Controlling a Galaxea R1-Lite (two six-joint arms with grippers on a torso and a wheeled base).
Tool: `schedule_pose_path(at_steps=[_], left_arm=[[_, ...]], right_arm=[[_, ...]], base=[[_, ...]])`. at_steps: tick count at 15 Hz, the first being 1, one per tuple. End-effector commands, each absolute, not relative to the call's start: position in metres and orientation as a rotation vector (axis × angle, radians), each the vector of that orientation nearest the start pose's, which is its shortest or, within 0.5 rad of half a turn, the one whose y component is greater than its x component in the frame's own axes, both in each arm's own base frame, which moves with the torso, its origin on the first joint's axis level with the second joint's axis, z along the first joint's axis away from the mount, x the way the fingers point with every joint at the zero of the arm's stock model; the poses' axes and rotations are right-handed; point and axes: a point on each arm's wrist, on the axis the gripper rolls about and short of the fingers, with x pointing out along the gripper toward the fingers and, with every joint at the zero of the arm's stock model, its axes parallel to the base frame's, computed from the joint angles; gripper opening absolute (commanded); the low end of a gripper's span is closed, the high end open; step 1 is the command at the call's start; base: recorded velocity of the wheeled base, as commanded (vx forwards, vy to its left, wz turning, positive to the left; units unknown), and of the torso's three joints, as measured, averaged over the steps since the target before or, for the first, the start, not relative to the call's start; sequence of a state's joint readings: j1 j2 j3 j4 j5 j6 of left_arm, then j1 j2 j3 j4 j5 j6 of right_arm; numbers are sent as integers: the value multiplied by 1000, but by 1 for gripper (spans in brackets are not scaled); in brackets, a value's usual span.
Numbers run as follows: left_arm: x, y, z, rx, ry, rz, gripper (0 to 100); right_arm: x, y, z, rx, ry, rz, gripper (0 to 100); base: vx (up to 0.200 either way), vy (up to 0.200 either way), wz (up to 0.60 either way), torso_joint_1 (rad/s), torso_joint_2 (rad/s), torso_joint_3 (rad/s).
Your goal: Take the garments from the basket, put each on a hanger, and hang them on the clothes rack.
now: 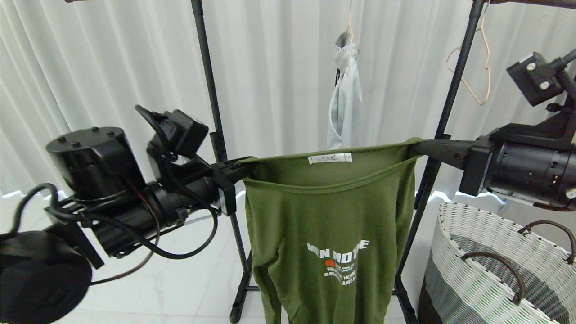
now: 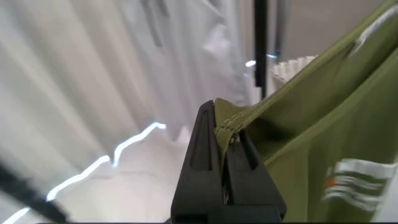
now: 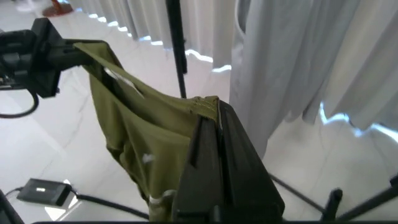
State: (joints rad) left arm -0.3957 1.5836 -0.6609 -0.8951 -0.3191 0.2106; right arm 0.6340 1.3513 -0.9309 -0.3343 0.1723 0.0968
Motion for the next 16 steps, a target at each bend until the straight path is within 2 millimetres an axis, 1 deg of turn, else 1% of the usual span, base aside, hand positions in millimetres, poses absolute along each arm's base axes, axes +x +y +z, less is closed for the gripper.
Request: schedule_pose_path(at_steps=[1, 2, 3, 5, 11, 12, 14, 16], left_arm=[[220, -86, 250, 203, -147, -670, 0], [213, -83, 258, 202, -140, -670, 0], [212, -82, 262, 196, -143, -672, 0], [211, -78, 265, 192, -152, -673, 0], [192, -71, 279, 92, -178, -685, 0], [186, -69, 280, 78, -164, -688, 0], [180, -68, 275, 103, -76, -695, 0], [181, -70, 279, 127, -65, -703, 0]], right_arm=[[183, 138, 297, 81, 78, 807, 0], [183, 138, 303, 85, 61, 807, 0], [183, 138, 305, 85, 62, 808, 0], [181, 137, 307, 78, 55, 808, 0], [177, 134, 311, 81, 36, 809, 0], [177, 134, 312, 81, 35, 809, 0], [177, 134, 317, 84, 17, 810, 0], [177, 133, 319, 85, 9, 806, 0]], base=[[0, 0, 0, 0, 0, 0], [0, 0, 0, 0, 0, 0], [0, 0, 0, 0, 0, 0], [0, 0, 0, 0, 0, 0], [0, 0, 0, 0, 0, 0], [0, 0, 0, 0, 0, 0], [0, 0, 0, 0, 0, 0], [0, 0, 0, 0, 0, 0]])
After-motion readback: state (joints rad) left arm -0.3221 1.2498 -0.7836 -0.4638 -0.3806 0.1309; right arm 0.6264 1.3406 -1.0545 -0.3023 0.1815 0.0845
